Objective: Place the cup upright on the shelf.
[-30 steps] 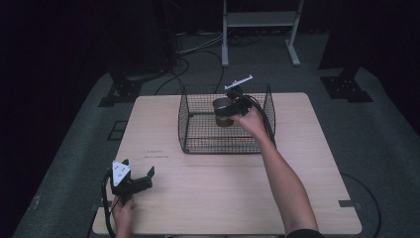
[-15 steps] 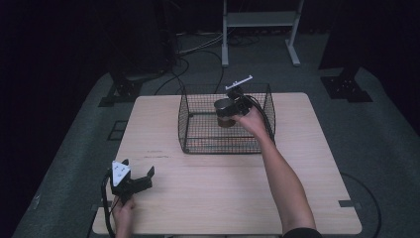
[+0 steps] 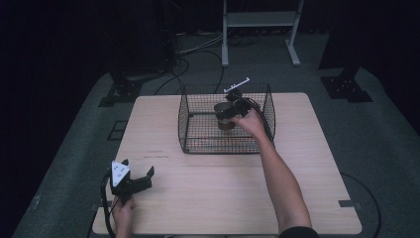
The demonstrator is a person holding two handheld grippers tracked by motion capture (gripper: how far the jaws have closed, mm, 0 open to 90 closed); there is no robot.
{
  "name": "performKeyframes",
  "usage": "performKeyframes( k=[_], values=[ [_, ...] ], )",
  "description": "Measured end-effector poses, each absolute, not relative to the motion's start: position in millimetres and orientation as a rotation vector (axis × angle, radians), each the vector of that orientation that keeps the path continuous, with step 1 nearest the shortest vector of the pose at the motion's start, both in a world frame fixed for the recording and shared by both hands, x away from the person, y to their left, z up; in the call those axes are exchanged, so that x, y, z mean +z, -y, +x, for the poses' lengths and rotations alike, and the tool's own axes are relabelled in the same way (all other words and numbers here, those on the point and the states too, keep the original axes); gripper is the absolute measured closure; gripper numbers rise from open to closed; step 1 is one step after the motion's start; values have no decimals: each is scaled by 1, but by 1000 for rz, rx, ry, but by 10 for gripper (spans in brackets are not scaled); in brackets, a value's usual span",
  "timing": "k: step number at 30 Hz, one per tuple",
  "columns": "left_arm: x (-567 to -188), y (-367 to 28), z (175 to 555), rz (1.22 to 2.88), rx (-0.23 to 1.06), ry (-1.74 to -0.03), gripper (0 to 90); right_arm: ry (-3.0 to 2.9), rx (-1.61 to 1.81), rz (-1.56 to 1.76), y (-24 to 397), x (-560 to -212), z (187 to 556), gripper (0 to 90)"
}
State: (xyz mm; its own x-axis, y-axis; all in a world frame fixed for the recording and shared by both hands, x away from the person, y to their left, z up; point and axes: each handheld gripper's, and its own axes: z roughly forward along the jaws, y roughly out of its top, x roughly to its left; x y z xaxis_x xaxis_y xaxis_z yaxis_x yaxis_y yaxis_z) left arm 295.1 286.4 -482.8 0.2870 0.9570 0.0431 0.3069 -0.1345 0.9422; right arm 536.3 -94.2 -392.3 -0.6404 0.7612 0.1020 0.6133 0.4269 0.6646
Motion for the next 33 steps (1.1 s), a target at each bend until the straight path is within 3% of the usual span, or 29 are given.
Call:
performKeyframes(
  k=[33],
  values=[
    [-483,-287,296,1628,878,-1187,0,-2519,878,1182,83,-412,544,176]
  ],
)
